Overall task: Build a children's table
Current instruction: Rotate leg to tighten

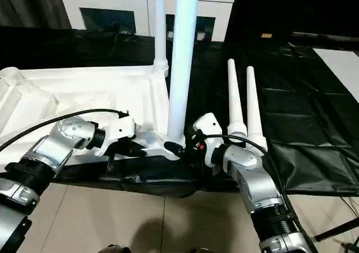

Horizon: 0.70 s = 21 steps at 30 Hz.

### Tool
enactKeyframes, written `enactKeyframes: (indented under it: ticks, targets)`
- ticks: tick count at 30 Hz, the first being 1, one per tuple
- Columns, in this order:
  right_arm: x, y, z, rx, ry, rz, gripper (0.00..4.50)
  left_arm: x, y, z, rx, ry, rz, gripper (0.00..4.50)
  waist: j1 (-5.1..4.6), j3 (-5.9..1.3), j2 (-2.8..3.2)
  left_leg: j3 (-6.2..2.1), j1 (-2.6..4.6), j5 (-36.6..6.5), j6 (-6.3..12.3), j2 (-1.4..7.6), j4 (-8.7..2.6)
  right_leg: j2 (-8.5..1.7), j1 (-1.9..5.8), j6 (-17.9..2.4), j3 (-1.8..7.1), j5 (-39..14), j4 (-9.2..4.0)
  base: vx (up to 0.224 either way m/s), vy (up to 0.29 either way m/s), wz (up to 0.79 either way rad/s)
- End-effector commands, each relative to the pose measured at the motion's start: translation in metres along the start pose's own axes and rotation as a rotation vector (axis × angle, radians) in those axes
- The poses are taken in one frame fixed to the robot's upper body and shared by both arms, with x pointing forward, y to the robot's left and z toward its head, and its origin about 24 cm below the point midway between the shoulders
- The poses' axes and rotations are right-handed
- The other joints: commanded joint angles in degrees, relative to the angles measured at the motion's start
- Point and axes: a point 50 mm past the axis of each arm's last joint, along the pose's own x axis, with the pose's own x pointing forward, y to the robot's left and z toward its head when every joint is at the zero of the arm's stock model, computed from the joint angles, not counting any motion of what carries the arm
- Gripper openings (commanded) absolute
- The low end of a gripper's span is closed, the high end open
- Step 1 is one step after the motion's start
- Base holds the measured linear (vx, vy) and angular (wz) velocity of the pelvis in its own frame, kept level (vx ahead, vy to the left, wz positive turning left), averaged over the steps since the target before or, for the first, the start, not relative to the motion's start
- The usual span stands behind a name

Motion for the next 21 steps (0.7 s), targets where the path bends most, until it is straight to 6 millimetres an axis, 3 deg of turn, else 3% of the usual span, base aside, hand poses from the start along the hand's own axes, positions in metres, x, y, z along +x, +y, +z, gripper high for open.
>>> enactKeyframes:
  ticks: [1,8,14,18,21]
  targets:
    - [-0.005,-0.002,-0.003,0.015,0.01,-0.003,3.44,-0.003,0.003,0.009,0.053,0.005,0.0,0.0,0.16,-4.18,-0.13,-0.87,1.67,-18.4,0.22,1.9,-4.2,-2.7,2.49,-12.0,2.01,-16.1,-3.19,0.0,0.0,0.0]
    - [-0.004,-0.002,-0.003,0.02,0.015,0.007,2.7,-0.002,0.001,0.008,0.054,0.008,-0.008,0.0,0.2,-4.12,-0.14,-0.88,1.72,-18.6,0.29,1.91,-4.18,-2.7,2.45,-11.8,1.95,-17.5,-3.31,0.0,0.0,0.0]
    - [-0.005,-0.002,-0.009,0.02,0.041,0.001,2.46,-0.003,0.001,0.006,0.049,0.02,-0.014,0.0,0.18,-4.09,-0.16,-0.92,1.77,-19.3,-0.02,1.92,-4.2,-2.7,2.38,-11.5,1.96,-18.3,-3.4,0.0,0.0,0.0]
    - [-0.001,-0.016,-0.019,0.03,0.095,-0.21,2.45,0.002,0.01,0.005,0.001,0.037,0.124,0.0,-0.05,-3.94,-0.07,-0.98,1.89,-20.8,-0.86,1.9,-4.32,-2.66,2.16,-11.1,1.92,-20.0,-3.55,0.0,0.0,0.0]
    - [0.005,-0.027,-0.024,0.104,0.103,-0.411,2.43,0.012,0.021,0.01,-0.074,0.006,0.277,0.0,-0.71,-3.61,-0.18,-1.29,2.18,-25.0,-2.55,1.5,-4.22,-2.79,1.78,-9.6,1.6,-27.9,-4.33,0.0,0.0,0.0]
